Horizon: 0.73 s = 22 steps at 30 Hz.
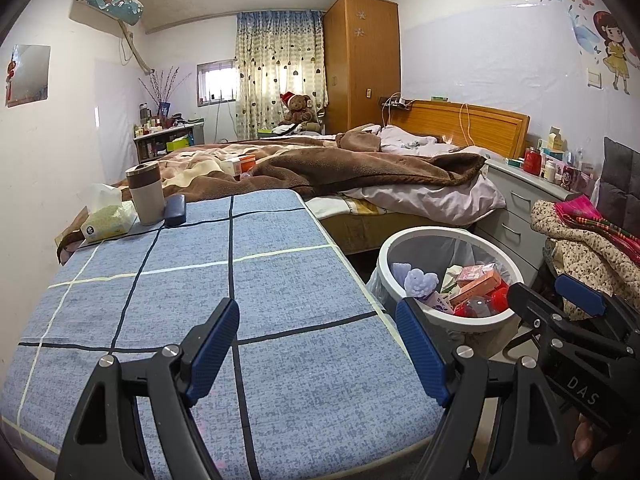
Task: Collect trash
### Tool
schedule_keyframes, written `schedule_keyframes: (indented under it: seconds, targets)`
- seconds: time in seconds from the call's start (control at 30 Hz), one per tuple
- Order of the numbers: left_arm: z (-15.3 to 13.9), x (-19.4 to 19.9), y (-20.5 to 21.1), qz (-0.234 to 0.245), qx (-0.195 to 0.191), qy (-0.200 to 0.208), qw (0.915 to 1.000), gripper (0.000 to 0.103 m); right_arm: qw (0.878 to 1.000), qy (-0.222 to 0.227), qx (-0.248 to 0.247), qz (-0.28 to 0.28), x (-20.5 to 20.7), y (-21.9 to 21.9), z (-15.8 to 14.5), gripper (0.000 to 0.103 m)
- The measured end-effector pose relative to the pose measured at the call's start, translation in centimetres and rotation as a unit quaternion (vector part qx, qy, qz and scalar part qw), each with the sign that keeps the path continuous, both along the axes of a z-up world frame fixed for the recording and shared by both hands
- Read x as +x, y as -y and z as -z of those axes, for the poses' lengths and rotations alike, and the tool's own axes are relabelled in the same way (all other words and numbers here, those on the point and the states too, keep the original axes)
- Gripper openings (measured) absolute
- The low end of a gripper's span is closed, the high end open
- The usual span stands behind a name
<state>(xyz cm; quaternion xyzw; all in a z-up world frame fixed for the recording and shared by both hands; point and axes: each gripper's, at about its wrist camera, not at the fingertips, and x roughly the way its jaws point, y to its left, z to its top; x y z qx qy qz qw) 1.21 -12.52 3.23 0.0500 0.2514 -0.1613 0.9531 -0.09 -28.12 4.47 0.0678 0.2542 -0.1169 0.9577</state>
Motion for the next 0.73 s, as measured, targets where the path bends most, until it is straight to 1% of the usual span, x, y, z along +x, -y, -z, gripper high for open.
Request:
schedule_keyframes:
  seconds: [0.73]
  targets:
    - [-0.10,-0.24,0.28,-0.007,0.007,0.005,0.9999,0.082,1.000,-0.001,-0.001,-0.002,0.04,-0.33,-0.14,0.074]
